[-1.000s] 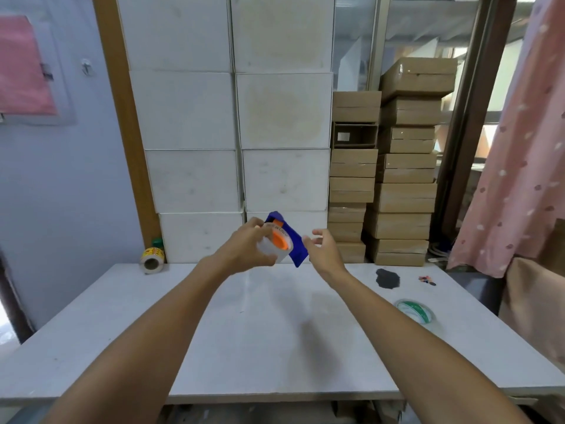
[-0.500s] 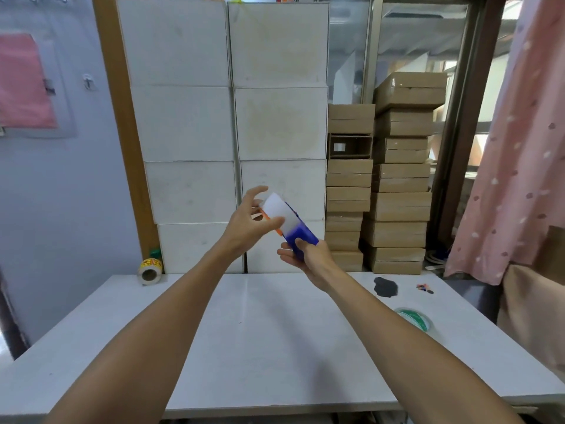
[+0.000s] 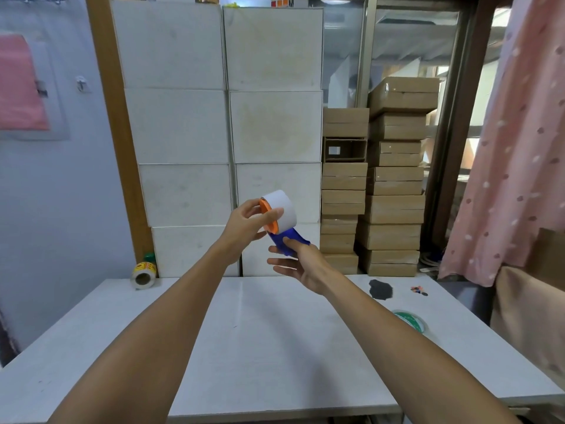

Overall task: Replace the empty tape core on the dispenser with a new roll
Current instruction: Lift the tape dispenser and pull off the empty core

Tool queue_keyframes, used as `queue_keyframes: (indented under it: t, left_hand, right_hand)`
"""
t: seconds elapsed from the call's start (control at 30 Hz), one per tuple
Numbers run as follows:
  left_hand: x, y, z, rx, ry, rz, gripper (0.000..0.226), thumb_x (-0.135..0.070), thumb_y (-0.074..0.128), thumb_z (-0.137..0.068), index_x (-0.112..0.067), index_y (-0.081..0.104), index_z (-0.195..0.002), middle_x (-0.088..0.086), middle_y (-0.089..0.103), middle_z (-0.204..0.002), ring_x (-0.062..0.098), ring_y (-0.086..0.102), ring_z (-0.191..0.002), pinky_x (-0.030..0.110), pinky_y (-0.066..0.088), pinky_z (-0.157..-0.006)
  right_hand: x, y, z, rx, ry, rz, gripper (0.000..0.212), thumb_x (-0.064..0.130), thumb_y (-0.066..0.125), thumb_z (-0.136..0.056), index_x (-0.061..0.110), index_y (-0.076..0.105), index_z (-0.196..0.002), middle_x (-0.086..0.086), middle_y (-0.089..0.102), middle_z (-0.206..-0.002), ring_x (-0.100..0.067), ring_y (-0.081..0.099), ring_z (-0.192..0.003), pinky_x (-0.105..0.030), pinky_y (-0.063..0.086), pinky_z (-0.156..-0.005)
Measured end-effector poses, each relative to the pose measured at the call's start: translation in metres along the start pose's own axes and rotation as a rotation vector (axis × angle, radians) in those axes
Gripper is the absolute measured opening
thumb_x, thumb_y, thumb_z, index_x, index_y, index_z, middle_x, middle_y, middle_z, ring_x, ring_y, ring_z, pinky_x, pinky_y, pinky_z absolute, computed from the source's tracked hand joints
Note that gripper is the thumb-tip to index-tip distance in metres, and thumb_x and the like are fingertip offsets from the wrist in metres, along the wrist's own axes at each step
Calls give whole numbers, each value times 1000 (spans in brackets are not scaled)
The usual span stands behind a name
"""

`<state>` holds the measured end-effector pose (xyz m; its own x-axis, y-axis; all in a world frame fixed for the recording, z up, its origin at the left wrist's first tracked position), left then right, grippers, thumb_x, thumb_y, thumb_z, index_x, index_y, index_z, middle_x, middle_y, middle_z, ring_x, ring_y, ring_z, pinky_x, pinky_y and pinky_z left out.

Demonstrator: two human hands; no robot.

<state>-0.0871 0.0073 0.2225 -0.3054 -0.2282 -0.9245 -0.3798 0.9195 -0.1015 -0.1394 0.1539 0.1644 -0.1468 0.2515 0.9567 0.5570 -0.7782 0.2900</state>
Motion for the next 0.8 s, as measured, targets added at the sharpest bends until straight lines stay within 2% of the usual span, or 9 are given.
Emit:
queue_keyframes:
  t: [0.13,0.23,0.3,0.4,0.47,0.53,0.57,0.7,0.8]
  left_hand:
    - [0,0,-1,-16,28,44,58,-35,79,-84,-18,57,-136,6,65,-134,28,66,-119,22,60,-76]
    - [2,-2,-1,-36,38,51,60,-34,80,-83,-18,57,-136,5,65,-133,27,65,-120,31,60,-87]
    - [2,-3,-1,-45,53,31,57,-33,81,-82,-20,58,-133,3,65,-131,27,65,-119,37,59,-92]
    - [2,-4,-1,-51,77,-32,60,-32,83,-80,-19,58,-133,1,63,-131,24,64,-118,38,59,-92]
    - [3,-3,-1,-39,89,-59,65,-33,84,-78,-19,57,-135,2,63,-132,26,65,-117,39,59,-92]
    - [5,-1,-1,-24,111,-82,67,-34,86,-76,-20,57,-135,2,63,-132,28,66,-117,39,60,-92]
    - [5,-1,-1,-22,120,-87,68,-35,86,-76,-21,56,-136,2,63,-133,28,66,-117,41,60,-94]
    - [6,1,-1,18,127,-52,74,-39,87,-71,-21,57,-136,2,64,-134,26,67,-119,46,59,-97]
    - [8,4,3,68,124,-81,70,-30,85,-79,-19,53,-140,2,62,-137,26,62,-125,42,58,-98]
  right_hand:
    - [1,-1,-1,3,15,11,30,27,54,-103,11,55,-129,-17,71,-123,-37,73,-106,-41,61,-85]
    - [1,-3,-2,-27,29,19,38,36,58,-100,13,54,-130,-17,65,-128,-36,68,-112,-42,59,-88]
    - [5,-8,-5,-104,-18,44,44,43,58,-97,17,53,-132,-12,61,-131,-32,61,-118,-44,55,-94]
    - [17,-15,-9,-281,-204,134,33,46,53,-100,23,52,-124,-1,57,-127,-20,55,-116,-41,50,-99]
    - [25,-13,-10,-329,-334,220,28,44,51,-102,22,54,-119,1,59,-122,-12,57,-103,-28,53,-85]
    - [32,-7,-10,-297,-415,323,34,41,48,-103,14,57,-122,1,61,-115,-9,59,-92,-13,52,-62]
    - [34,-3,-10,-266,-421,356,37,41,46,-104,12,56,-125,2,62,-111,-10,59,-88,-11,51,-58]
    - [36,4,-12,-96,-297,338,50,58,38,-102,18,56,-127,0,68,-106,-19,66,-91,-35,59,-79]
    - [28,2,-14,-69,-250,333,56,70,47,-92,24,60,-121,-3,73,-109,-26,70,-101,-46,58,-91]
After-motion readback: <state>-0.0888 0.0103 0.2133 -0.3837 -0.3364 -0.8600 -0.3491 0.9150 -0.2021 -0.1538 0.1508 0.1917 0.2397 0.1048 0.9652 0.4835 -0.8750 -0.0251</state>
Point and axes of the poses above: each hand's wrist, its own z-axis away from the middle knuckle, its own y-axis out of the palm, x = y × z, the point moved 2 cm from there along -z, towards the middle knuckle
